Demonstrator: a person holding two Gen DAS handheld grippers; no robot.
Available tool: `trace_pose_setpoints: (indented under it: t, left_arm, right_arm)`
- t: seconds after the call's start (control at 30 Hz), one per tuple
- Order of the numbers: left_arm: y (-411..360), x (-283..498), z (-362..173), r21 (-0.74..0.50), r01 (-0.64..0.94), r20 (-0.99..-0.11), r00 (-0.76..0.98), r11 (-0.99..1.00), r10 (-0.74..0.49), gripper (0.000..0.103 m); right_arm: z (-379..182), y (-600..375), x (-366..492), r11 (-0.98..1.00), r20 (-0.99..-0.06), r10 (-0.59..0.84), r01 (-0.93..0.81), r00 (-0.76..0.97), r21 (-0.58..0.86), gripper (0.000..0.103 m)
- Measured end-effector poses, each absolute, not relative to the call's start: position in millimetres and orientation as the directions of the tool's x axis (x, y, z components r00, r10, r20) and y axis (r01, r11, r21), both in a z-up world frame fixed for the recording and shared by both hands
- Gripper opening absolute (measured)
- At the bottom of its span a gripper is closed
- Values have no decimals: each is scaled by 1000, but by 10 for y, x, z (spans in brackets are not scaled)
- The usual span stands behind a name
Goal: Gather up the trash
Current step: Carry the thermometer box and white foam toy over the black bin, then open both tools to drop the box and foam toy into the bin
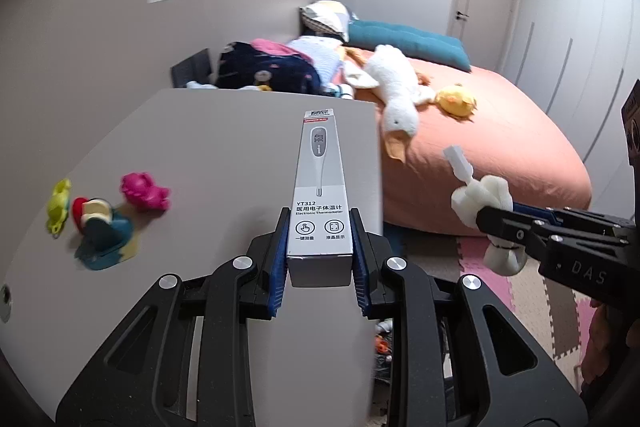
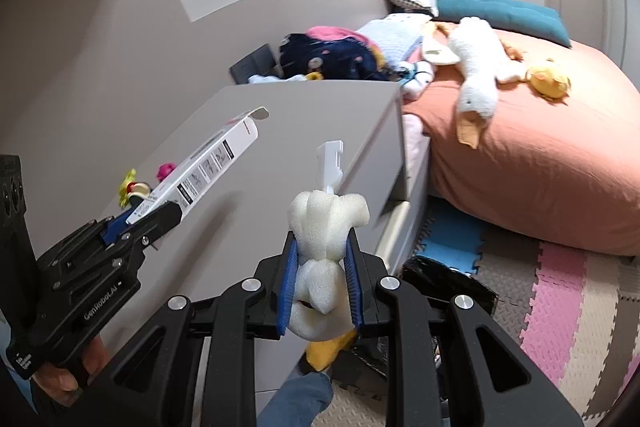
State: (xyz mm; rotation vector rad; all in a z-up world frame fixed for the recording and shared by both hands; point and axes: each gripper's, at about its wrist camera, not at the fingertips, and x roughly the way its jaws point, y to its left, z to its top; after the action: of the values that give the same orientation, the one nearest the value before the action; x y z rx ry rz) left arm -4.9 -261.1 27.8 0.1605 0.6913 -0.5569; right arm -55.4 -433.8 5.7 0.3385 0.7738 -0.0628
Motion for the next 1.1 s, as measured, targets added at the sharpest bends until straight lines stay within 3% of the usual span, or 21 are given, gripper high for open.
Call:
trace_pose_setpoints:
  t: [0.53, 1.1]
  left_arm:
    - [-3430, -293, 118, -34, 667, -677, 532, 744, -508, 27]
    - [-3872, -353, -283, -42, 742, -760, 411, 669, -503, 28]
  right_arm:
    - [-34, -5109, -1007, 896, -702, -39, 336, 711, 291, 24]
    - [-322, -5480, -1041, 857, -750, -65, 422, 659, 297, 25]
